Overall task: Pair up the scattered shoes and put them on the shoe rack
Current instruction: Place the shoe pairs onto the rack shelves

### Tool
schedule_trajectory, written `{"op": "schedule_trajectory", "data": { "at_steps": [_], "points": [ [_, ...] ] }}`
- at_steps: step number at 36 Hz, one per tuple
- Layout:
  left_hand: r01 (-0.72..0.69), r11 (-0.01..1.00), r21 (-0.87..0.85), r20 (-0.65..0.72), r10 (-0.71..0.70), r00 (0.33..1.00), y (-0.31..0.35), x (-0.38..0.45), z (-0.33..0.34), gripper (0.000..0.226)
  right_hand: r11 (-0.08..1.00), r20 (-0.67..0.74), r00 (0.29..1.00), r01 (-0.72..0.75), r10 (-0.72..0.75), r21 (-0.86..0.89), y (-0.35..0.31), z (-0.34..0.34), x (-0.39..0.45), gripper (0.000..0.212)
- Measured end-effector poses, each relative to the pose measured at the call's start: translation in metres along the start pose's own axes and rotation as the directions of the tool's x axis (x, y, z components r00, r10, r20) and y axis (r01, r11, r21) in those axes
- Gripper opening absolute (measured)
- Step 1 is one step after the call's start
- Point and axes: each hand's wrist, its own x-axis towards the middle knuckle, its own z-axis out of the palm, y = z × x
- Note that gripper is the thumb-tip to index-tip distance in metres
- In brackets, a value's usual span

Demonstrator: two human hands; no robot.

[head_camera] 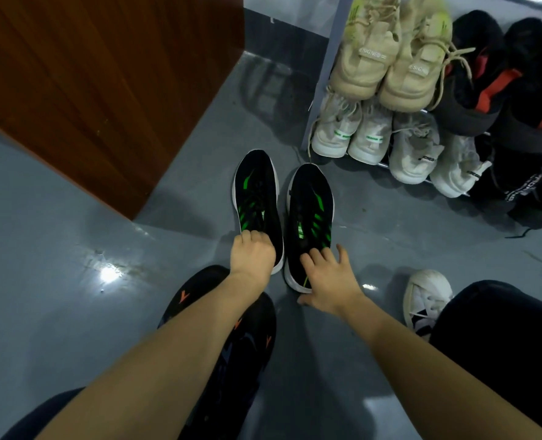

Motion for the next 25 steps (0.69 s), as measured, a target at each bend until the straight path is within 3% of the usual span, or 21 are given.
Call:
{"op": "schedule_trajectory", "data": {
  "at_steps": [4, 6, 10, 20, 25],
  "points": [
    [-0.070, 0.996, -0.056, -0.073, 0.065, 0.995, 0.000, 0.001, 0.005, 0.038, 0.993, -0.130, 0.989, -0.075, 0.063, -0.089, 0.001, 0.013, 0.003, 0.071],
    [-0.129, 0.989, -0.071, -0.103, 0.122, 0.987, -0.003, 0.003, 0.006, 0.049, 0.996, -0.204, 0.978, -0.050, 0.033, -0.078, 0.002, 0.016, 0.006, 0.068],
    [-0.189, 0.982, 0.013, -0.230, 0.187, 0.955, -0.010, -0.003, 0.012, 0.071, 0.998, -0.225, 0.974, -0.046, 0.034, -0.051, 0.001, 0.019, 0.010, 0.064],
    [-0.431, 0.901, 0.039, -0.354, 0.416, 0.838, -0.022, 0.003, 0.013, 0.046, 0.999, -0.270, 0.962, 0.030, -0.032, -0.011, 0.002, 0.015, 0.010, 0.056],
    [-0.386, 0.922, 0.026, -0.245, 0.380, 0.892, -0.020, -0.002, 0.008, 0.049, 0.995, -0.193, 0.981, 0.051, -0.033, 0.085, -0.002, 0.008, 0.004, 0.050]
  ]
}}
